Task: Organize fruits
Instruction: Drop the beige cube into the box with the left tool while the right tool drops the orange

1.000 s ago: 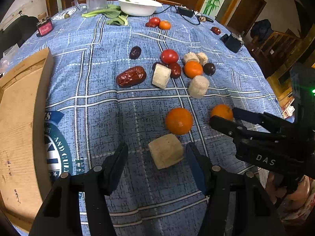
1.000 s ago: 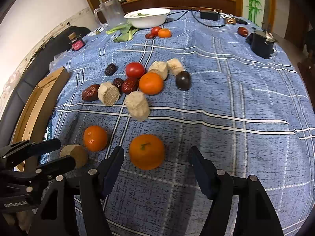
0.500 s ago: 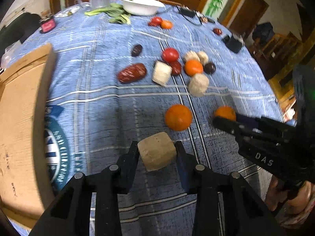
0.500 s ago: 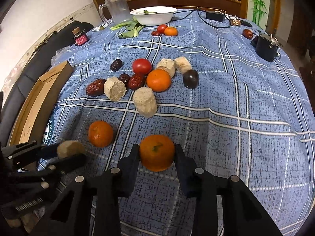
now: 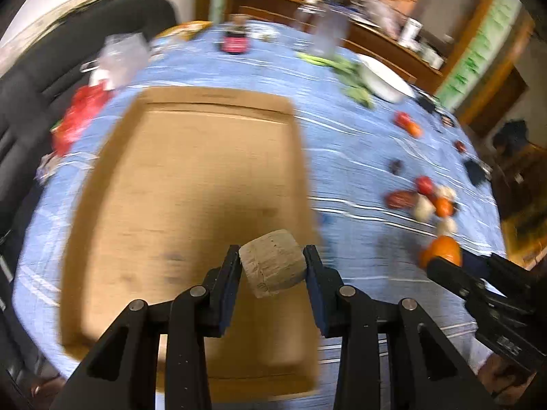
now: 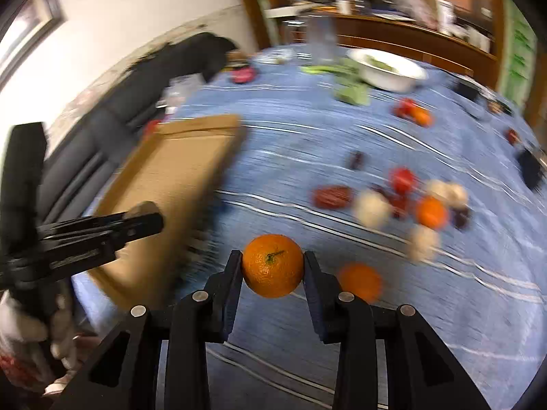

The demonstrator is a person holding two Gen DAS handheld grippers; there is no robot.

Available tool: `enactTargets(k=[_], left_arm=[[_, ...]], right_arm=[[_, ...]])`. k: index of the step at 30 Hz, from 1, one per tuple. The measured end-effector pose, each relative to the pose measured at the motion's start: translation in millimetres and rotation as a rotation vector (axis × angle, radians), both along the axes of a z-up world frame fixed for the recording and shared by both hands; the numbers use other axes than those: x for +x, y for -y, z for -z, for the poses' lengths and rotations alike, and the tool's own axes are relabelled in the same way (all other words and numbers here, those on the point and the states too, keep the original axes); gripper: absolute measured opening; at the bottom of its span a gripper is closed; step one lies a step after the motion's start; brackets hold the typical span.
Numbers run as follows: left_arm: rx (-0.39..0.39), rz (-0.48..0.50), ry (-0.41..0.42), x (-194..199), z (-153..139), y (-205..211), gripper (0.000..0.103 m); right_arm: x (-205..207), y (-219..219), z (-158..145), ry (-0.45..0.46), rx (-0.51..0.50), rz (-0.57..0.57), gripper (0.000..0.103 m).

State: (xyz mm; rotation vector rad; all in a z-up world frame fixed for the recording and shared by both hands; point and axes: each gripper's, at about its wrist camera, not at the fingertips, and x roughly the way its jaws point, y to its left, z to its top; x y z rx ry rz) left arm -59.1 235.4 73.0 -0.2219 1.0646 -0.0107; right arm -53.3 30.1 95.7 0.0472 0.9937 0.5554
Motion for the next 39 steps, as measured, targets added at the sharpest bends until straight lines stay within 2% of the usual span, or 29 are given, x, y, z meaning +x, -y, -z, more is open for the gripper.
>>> enactTargets(k=[3,7,10,15,21,27,30,34,36,38,39], left_arm=[[0.033,-0.049,-0.015,-5,2,-35,0.036],[0.022,-0.077,-0.040,3,6,-66,0.036],[-0.004,-0.072,-0.043,19,8,-79,0.036],[0.024,-0.046,-0.049,79,20,-91,0.036],[0.012,-0.046,-0.088,126,45,-99,0.036],[0.017,-0.039,-0.080,139,49,-103,0.036],[0.015,-0.040,-0.073,141,49,-106,0.036],[0.012,-0.047,-0.078,140,48,-109,0.046],[0.002,-0.056,-0.080,137,46,-112,0.046],[0.001,-0.075,-0.076,134,41,-115,0.047],[-0.001,-0.087,-0.073,131,39,-117,0.047]], right_arm=[[2,-39,-2,-0.005,0.022,-0.073,0.038],[12,-84,1,0.008,0.013,-0.130,0.038],[37,-111,5,0.023,-0.010,-0.115,0.038],[88,-139,14,0.033,-0.066,-0.042,0.038],[123,-161,34,0.011,-0.134,-0.012,0.038],[135,-164,57,-0.049,-0.140,0.014,0.038],[136,-165,60,-0.050,-0.143,0.014,0.039],[137,-169,61,-0.063,-0.132,0.006,0.040],[135,-170,58,-0.056,-0.125,0.000,0.044],[132,-169,52,-0.034,-0.126,-0.003,0.055],[129,-168,48,-0.025,-0.122,-0.003,0.055]])
